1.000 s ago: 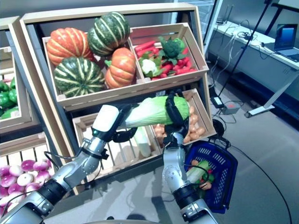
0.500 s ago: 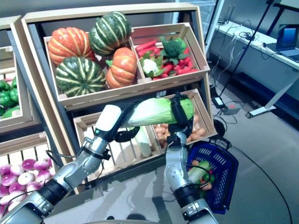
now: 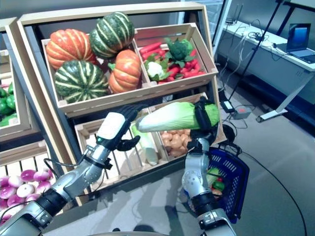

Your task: Put vegetables into the basket

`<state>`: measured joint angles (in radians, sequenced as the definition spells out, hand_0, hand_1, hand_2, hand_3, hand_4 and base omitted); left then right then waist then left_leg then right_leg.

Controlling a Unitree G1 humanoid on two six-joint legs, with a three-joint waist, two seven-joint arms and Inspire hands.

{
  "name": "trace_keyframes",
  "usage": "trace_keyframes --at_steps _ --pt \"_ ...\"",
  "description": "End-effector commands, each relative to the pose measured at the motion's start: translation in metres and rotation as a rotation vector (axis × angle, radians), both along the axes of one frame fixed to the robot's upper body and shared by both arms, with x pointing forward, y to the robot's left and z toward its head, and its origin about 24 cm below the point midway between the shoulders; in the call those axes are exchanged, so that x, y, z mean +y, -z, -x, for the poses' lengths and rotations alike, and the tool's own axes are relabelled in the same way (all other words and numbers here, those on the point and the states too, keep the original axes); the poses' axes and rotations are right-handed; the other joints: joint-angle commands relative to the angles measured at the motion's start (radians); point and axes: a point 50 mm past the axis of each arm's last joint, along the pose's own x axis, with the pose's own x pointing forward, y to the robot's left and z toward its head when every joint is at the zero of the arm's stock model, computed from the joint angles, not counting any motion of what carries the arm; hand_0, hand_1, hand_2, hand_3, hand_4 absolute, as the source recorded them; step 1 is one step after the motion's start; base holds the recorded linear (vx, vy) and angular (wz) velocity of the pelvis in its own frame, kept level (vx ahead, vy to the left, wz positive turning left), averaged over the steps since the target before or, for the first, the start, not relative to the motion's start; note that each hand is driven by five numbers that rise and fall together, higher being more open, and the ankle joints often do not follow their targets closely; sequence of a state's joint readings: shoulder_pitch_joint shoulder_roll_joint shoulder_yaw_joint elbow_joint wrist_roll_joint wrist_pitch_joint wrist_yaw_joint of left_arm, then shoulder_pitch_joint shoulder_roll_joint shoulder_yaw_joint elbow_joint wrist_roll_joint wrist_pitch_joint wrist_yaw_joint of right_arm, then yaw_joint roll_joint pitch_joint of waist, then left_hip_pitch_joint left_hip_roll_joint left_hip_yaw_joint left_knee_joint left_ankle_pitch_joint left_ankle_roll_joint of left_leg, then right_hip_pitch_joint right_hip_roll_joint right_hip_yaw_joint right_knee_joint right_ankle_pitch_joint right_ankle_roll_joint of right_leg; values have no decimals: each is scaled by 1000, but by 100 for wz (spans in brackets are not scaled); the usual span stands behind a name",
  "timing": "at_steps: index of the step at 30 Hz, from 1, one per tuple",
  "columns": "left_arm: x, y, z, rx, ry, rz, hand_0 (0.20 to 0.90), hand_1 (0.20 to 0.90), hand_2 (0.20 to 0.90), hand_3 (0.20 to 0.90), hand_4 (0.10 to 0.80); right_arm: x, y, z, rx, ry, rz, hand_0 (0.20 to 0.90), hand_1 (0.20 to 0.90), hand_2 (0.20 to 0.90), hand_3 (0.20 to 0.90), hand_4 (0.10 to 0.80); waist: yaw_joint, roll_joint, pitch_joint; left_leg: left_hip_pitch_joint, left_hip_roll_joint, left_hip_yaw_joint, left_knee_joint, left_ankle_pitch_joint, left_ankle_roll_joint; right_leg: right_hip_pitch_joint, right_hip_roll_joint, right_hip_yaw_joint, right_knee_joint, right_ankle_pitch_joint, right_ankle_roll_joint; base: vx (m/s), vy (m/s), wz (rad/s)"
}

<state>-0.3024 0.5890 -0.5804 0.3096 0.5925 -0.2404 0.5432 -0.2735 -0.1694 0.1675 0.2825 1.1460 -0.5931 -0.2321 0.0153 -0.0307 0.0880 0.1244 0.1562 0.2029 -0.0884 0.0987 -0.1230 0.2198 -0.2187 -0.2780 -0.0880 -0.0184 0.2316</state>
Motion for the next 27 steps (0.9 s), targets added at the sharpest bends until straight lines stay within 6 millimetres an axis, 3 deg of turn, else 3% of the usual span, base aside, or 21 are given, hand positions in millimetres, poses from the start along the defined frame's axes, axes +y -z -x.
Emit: trace_keyframes --at_steps 1,7,10,14,23,27 --pt "30 -21 -21 -105 -138 3 900 900 900 900 800 -24 -61 -16 -270 88 128 300 300 300 300 400 -1 18 -48 25 5 -22 1 -109 16 -48 21 12 1 51 -68 0 0 0" --pt "58 0 -21 -17 -271 -30 900 900 900 900 800 -44 -56 -14 -235 133 173 300 300 300 300 400 -10 18 -50 29 9 -11 1 -107 13 -49 22 18 1 54 -66 16 -3 -6" --pt "86 16 -18 84 -427 44 900 900 900 900 800 -65 -47 -11 -169 177 202 300 300 300 300 400 -19 16 -50 32 11 -4 1 -106 12 -50 24 24 1 55 -66 27 -15 -6" --pt "107 19 -14 123 -522 108 900 900 900 900 800 -90 -39 -5 -99 241 261 300 300 300 300 400 -25 15 -44 36 12 2 1 -105 9 -51 25 28 1 57 -65 23 -23 -5" --pt "116 26 -5 217 -572 383 900 900 900 900 800 -136 -32 8 153 373 600 300 300 300 300 400 -19 10 -24 45 13 8 1 -105 9 -42 25 20 1 58 -68 57 -26 -5" --pt "110 20 -8 219 -538 491 900 900 900 900 800 -143 -39 4 215 424 690 300 300 300 300 400 -6 15 16 26 16 6 16 -87 10 -71 18 14 71 33 -76 -30 -21 -2"
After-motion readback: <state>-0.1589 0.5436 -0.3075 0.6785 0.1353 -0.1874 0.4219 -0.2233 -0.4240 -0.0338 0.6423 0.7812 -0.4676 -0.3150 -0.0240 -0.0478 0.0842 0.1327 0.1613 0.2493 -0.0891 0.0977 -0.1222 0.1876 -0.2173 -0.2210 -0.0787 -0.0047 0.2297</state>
